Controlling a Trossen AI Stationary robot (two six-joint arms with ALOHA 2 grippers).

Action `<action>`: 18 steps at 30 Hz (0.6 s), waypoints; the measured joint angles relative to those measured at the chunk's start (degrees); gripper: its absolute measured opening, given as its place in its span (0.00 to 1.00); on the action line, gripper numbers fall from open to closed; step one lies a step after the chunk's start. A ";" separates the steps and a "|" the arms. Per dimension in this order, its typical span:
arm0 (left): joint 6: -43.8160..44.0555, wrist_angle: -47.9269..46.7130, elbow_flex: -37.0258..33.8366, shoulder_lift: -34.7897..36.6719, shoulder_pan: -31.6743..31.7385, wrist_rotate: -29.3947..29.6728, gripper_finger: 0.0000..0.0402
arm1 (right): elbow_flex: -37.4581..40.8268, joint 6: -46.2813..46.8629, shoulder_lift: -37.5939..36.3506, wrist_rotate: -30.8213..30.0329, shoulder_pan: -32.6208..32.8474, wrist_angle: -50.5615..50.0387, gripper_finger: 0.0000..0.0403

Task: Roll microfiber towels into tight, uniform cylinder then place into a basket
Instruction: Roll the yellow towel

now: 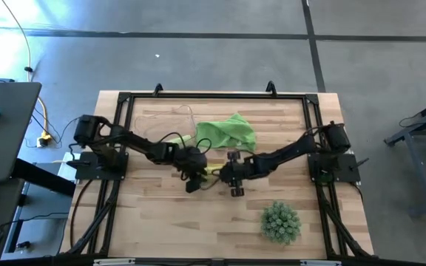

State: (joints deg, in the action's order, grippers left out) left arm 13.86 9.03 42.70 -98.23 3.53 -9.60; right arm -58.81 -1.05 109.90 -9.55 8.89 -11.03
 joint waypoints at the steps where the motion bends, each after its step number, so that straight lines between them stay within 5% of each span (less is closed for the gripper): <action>1: -2.07 0.10 0.00 0.70 -0.67 0.90 0.35 | 0.00 1.25 -0.01 1.23 -0.68 -0.01 0.38; 10: -19.82 1.42 0.11 2.39 -9.23 19.09 0.35 | 0.00 6.72 -0.03 17.67 -7.43 0.17 0.23; 18: -19.90 1.00 0.16 -2.16 -12.22 37.43 0.35 | 0.21 9.81 0.26 29.82 -12.60 0.91 0.19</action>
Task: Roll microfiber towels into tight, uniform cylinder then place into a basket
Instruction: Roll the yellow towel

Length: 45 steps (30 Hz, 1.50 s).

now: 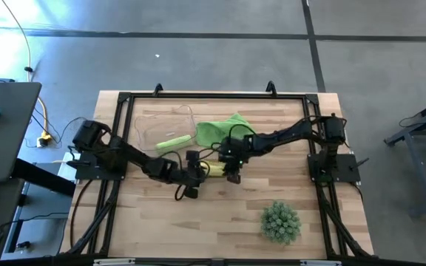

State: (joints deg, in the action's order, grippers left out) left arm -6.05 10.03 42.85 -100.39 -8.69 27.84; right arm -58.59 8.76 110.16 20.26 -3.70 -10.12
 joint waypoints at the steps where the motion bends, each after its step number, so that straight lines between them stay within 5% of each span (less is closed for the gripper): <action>1: 1.12 0.24 0.01 -0.40 0.18 1.00 0.35 | 0.01 0.32 0.03 1.12 -0.47 0.08 0.19; 10: 11.91 -0.84 0.17 -2.10 5.10 -10.05 0.33 | 0.05 -0.53 -0.20 4.37 -2.43 0.36 0.20; 20: 25.84 -1.78 0.35 -1.84 14.64 -32.43 0.12 | -0.58 -10.59 -8.03 0.61 1.93 -9.03 0.27; 25: 33.49 -2.13 0.26 -1.98 18.03 -42.14 0.05 | -0.65 -20.89 -9.52 -15.70 9.97 -10.79 0.26; 32: 41.84 -2.24 0.19 -2.02 19.28 -43.61 0.05 | -0.80 -28.29 -6.33 -43.26 19.51 -3.46 0.23; 45: 44.93 -2.13 0.14 -2.02 19.13 -42.08 0.06 | -0.82 -18.32 -6.31 -49.69 27.06 -7.20 0.23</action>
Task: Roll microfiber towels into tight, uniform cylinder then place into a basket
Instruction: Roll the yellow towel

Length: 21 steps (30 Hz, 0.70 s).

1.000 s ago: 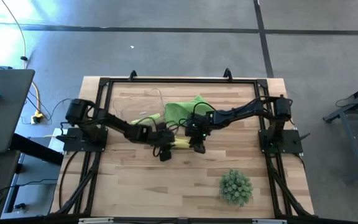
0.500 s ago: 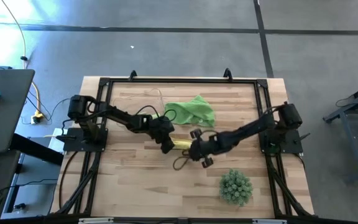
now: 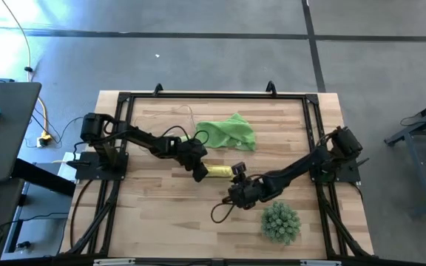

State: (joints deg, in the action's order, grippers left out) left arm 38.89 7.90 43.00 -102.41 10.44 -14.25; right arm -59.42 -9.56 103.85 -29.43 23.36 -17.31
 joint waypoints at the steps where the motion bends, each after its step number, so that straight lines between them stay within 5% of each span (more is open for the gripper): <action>1: 0.11 0.27 -0.04 -0.02 0.00 0.01 0.06 | 0.00 0.38 0.06 -0.01 -0.17 0.93 0.23; 12: 1.41 2.35 -0.12 -0.13 -0.07 0.34 0.06 | -0.11 0.32 4.33 7.00 -7.19 9.25 0.41; 21: -13.95 1.27 1.13 0.10 -3.16 5.01 0.18 | -0.33 4.83 6.69 11.70 -12.34 8.76 0.43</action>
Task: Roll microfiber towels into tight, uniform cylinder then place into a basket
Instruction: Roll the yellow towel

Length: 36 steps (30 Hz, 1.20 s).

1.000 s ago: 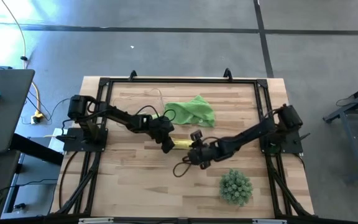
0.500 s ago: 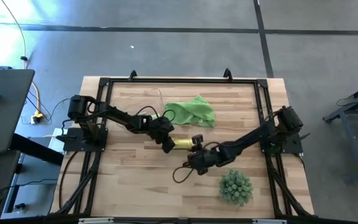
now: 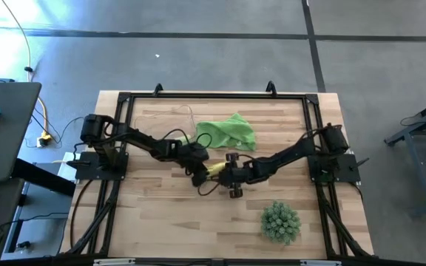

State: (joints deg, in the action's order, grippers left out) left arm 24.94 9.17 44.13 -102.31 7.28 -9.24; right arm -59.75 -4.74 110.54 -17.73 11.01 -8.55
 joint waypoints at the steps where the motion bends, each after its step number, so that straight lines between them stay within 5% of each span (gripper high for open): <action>1: -1.74 -0.83 0.51 0.03 -0.28 0.02 0.20 | 0.00 0.34 0.00 1.14 -0.34 -0.03 0.42; 6: -13.02 -10.68 4.51 1.61 -1.37 0.74 0.32 | 0.07 3.41 0.02 8.49 -2.55 -0.28 0.39; 14: -25.81 -21.17 11.18 3.86 -5.98 14.60 0.39 | 0.13 7.50 0.19 14.23 -5.37 0.41 0.39; 19: -25.68 -15.68 10.96 2.55 -9.58 15.38 0.39 | 0.13 9.32 0.24 16.81 -6.93 0.93 0.39; 26: -23.45 -13.44 10.86 -1.86 -11.20 26.71 0.39 | 0.22 10.96 0.26 20.97 -7.99 3.91 0.39; 36: -18.78 -13.40 11.07 -5.85 -8.65 26.86 0.36 | 0.31 11.64 -1.38 21.83 -8.10 2.50 0.39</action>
State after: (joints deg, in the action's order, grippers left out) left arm 6.16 -4.23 55.20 -108.16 -1.37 17.62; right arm -59.44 6.90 109.16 4.09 2.91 -6.05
